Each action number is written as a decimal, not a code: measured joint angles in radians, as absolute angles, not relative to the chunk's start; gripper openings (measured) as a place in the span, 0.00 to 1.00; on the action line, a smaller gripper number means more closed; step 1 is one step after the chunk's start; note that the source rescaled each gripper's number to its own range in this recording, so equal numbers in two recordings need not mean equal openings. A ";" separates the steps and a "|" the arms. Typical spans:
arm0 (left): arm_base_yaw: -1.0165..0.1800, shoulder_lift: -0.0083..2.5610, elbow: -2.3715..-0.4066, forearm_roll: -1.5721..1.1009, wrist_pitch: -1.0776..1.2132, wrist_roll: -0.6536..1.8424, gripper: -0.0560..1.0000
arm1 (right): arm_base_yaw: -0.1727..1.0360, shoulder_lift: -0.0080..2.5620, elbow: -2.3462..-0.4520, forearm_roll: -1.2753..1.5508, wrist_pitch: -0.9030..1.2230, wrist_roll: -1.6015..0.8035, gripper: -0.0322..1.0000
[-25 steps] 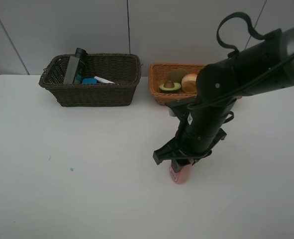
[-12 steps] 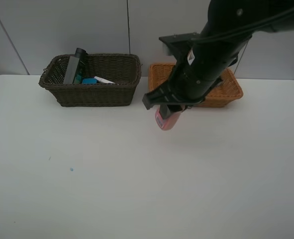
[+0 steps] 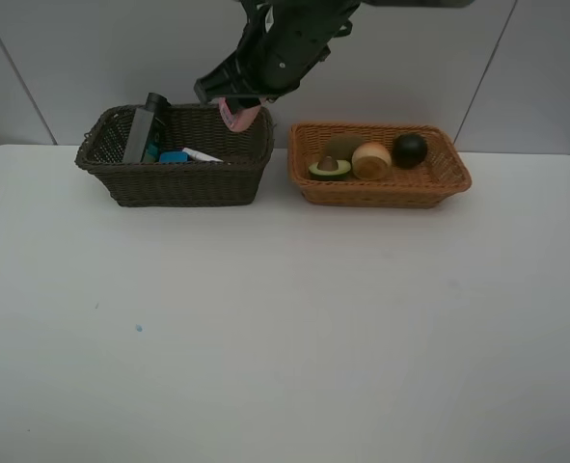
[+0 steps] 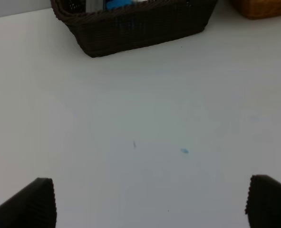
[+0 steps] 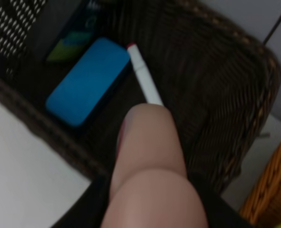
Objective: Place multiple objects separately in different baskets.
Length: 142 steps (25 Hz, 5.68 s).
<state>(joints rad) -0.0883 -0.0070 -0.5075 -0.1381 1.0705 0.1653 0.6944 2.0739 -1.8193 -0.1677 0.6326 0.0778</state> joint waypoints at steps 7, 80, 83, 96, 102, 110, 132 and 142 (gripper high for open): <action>-0.088 -0.007 -0.508 -0.138 1.070 0.165 1.00 | 0.634 2.299 -2.080 -0.132 0.614 0.078 0.29; -0.088 -0.007 -0.508 -0.138 1.070 0.165 1.00 | 0.006 0.594 -0.565 -0.072 0.966 0.148 1.00; -0.088 -0.007 -0.508 -0.138 1.070 0.165 1.00 | 0.006 0.462 -0.546 -0.065 0.976 0.148 1.00; -0.088 -0.007 -0.508 -0.138 1.070 0.165 1.00 | 0.006 0.064 -0.517 -0.021 1.053 0.058 1.00; -0.084 -0.007 -0.508 -0.138 1.070 0.165 1.00 | 0.006 -0.003 -0.516 0.000 1.054 0.027 1.00; -0.045 -0.007 -0.508 -0.138 1.070 0.165 1.00 | 0.006 -0.003 -0.516 0.000 1.054 0.025 1.00; -0.045 -0.007 -0.508 -0.138 1.070 0.165 1.00 | 0.006 -0.003 -0.516 0.000 1.054 0.025 1.00; -0.045 -0.007 -0.508 -0.138 1.070 0.165 1.00 | 0.006 -0.003 -0.516 0.000 1.054 0.025 1.00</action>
<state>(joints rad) -0.0450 -0.0070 -0.5075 -0.1381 1.0697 0.1653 0.0065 -0.0035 -0.5164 0.0000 1.0542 0.0248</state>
